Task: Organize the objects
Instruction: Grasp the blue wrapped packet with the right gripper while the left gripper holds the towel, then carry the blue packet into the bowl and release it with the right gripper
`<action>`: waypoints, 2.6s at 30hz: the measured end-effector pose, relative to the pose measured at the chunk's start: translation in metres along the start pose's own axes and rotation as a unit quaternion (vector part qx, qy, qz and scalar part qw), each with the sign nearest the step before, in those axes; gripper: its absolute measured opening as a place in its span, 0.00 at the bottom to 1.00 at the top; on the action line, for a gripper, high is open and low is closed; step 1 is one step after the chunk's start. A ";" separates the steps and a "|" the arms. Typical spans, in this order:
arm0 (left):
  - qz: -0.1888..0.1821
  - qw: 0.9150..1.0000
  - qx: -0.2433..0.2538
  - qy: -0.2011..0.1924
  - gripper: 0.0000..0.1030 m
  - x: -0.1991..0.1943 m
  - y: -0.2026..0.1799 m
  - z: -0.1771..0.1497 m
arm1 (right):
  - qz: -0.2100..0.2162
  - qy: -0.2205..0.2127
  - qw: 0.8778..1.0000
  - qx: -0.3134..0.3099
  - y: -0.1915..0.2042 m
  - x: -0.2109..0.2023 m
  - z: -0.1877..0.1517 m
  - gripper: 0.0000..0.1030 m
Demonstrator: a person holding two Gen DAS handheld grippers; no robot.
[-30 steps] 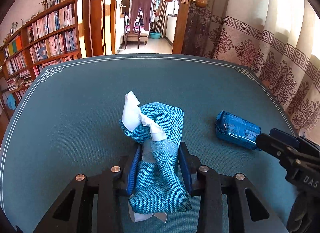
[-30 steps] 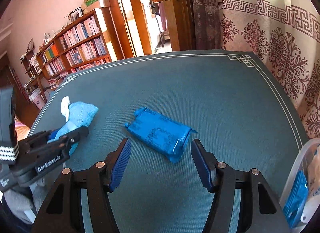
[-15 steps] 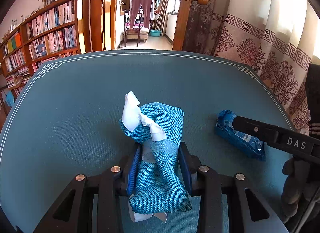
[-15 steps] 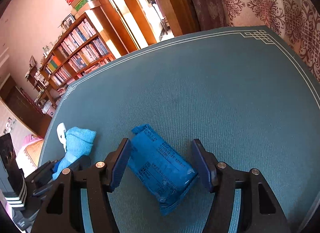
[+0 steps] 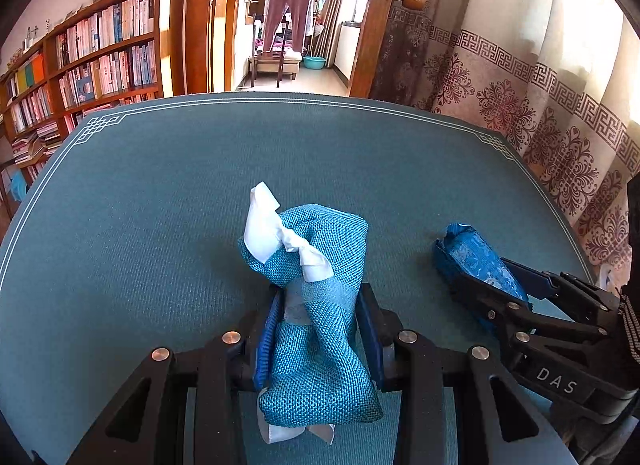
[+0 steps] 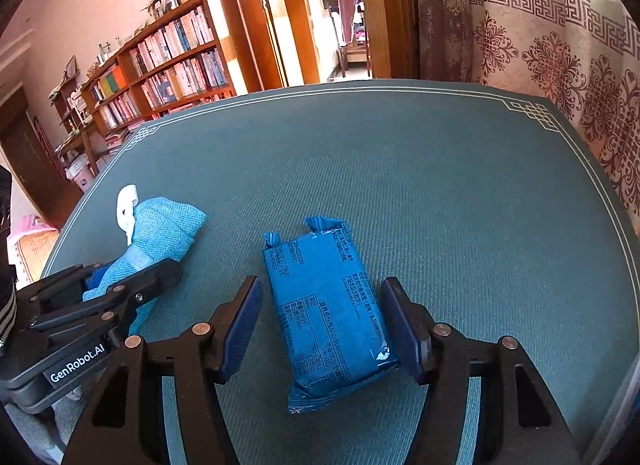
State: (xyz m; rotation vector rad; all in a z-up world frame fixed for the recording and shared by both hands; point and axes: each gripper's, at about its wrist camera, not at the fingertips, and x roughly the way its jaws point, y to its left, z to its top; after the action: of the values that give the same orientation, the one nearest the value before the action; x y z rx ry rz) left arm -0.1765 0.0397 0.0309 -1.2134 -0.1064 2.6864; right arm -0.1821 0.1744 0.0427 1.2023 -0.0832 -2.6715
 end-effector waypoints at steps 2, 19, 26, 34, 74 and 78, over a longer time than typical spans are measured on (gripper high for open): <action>0.000 1.000 0.000 0.000 0.38 0.000 0.000 0.000 | -0.007 -0.003 1.000 -0.010 0.005 -0.001 -0.003 0.52; -0.010 1.000 0.007 -0.006 0.38 -0.004 -0.006 -0.001 | 0.003 -0.017 1.000 0.003 0.013 -0.045 -0.030 0.41; -0.033 0.999 0.025 -0.013 0.38 -0.017 -0.024 -0.005 | 0.002 -0.037 0.999 0.023 0.010 -0.083 -0.047 0.41; -0.069 0.995 0.066 -0.012 0.38 -0.029 -0.061 -0.016 | -0.016 -0.074 0.996 0.047 -0.004 -0.140 -0.067 0.41; -0.098 0.983 0.157 -0.001 0.38 -0.033 -0.126 -0.056 | -0.227 -0.101 0.943 0.221 -0.211 -0.235 -0.137 0.41; -0.098 0.983 0.157 -0.001 0.38 -0.033 -0.126 -0.056 | -0.226 -0.100 0.942 0.227 -0.218 -0.233 -0.137 0.43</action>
State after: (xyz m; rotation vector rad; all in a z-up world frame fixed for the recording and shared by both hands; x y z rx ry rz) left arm -0.0949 0.1555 0.0359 -1.0438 0.1816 2.4209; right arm 0.0335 0.4413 0.0924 1.1743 -0.5459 -3.3010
